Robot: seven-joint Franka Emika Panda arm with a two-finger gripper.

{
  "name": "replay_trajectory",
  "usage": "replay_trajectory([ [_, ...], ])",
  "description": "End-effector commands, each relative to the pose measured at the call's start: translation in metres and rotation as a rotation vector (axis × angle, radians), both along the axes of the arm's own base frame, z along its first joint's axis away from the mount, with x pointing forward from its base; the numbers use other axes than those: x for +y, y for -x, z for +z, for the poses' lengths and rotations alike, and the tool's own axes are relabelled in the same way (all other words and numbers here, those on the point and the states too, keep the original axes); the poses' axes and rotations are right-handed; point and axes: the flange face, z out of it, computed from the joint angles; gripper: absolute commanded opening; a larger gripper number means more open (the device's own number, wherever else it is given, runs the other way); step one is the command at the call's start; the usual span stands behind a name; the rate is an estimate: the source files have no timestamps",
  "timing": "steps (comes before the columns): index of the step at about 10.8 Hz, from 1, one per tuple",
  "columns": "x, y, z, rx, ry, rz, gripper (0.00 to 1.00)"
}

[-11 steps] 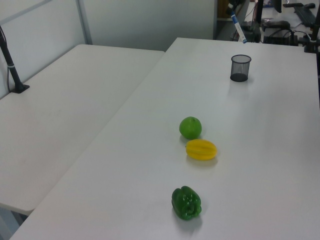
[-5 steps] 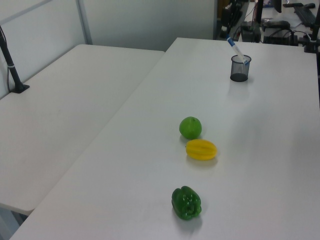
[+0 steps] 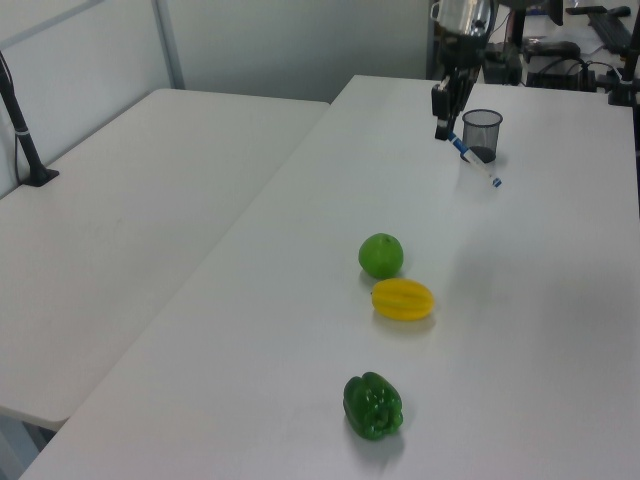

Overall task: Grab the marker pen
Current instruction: 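Carry the marker toward the green apple and lower it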

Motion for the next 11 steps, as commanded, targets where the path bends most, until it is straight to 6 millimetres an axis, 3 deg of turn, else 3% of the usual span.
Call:
replay_trajectory([
  [1, 0.019, 0.001, -0.053, -0.009, 0.095, 0.027, 0.0],
  [7, 0.034, -0.001, -0.133, -0.011, 0.194, 0.106, 0.0],
  [11, 0.046, -0.003, -0.165, -0.064, 0.183, 0.121, 0.0],
])
